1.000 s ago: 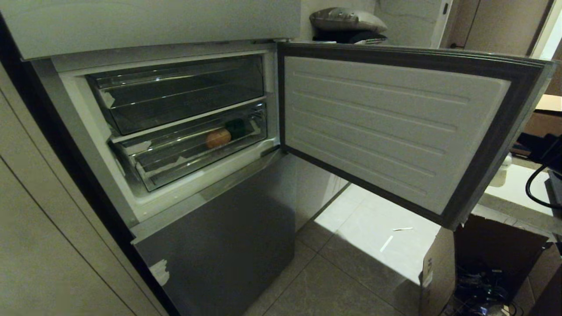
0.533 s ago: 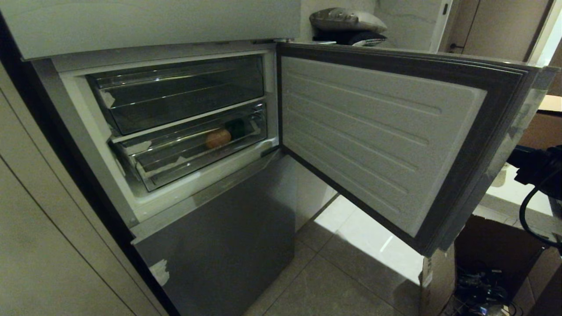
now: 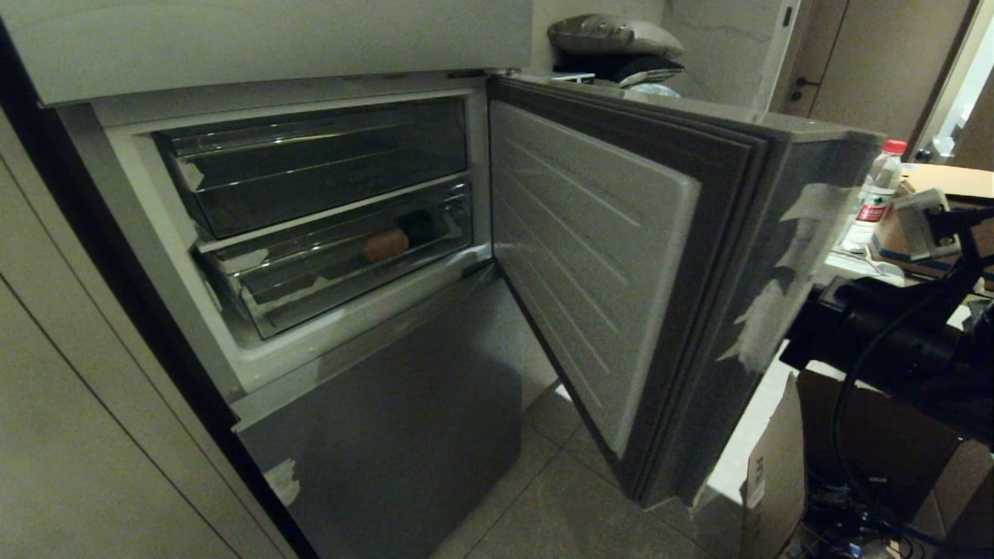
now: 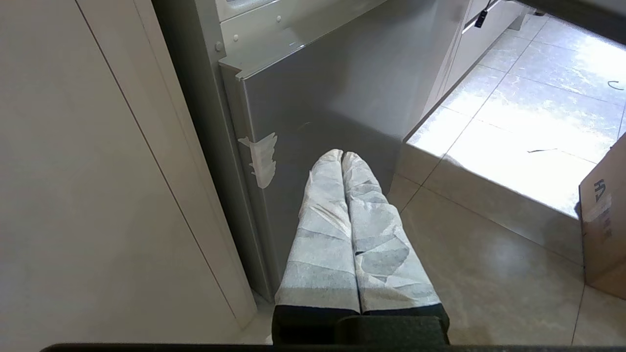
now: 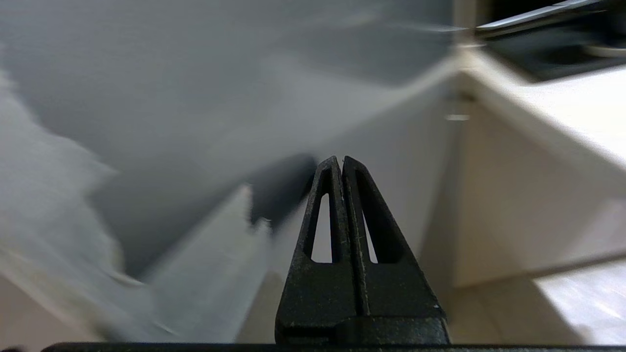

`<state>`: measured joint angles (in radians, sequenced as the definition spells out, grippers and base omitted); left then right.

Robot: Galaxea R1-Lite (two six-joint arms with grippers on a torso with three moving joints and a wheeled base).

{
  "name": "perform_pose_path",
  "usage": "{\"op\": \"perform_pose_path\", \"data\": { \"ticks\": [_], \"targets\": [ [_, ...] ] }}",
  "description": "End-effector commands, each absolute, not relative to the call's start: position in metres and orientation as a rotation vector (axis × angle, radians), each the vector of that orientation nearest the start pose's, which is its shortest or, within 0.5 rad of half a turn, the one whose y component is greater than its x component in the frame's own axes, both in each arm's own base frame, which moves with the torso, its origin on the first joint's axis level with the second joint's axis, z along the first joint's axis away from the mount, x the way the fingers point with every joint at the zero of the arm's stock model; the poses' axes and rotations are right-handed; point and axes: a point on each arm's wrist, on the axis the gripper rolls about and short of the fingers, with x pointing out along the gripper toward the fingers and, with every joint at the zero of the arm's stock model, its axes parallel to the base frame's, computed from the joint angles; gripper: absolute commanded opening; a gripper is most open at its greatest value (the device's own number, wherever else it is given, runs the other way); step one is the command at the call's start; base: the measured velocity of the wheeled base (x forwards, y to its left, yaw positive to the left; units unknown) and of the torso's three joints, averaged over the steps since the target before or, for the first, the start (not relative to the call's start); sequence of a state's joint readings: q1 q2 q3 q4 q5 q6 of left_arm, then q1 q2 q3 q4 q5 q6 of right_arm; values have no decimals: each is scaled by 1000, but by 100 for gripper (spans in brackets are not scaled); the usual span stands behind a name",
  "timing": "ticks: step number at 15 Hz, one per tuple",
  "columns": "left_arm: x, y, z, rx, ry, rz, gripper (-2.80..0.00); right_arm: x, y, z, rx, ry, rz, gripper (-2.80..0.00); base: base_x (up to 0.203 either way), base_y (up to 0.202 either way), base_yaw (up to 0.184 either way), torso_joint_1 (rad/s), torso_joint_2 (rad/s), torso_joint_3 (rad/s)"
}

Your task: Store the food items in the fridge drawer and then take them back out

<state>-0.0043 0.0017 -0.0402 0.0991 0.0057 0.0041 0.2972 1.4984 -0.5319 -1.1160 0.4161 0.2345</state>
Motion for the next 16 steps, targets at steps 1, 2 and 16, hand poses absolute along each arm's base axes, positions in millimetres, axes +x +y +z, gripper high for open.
{"op": "perform_pose_path", "data": {
  "ticks": [1,2,16],
  "targets": [
    [-26,0,77,4,61,1,-280,220,118,209,207,-54,800,-280,0,0,0,0,0,0],
    [-26,0,76,3,63,1,-280,223,133,205,193,-47,798,-280,0,0,0,0,0,0],
    [-26,0,76,5,63,1,-280,289,261,185,184,-116,850,-280,0,0,0,0,0,0]
  ]
}}
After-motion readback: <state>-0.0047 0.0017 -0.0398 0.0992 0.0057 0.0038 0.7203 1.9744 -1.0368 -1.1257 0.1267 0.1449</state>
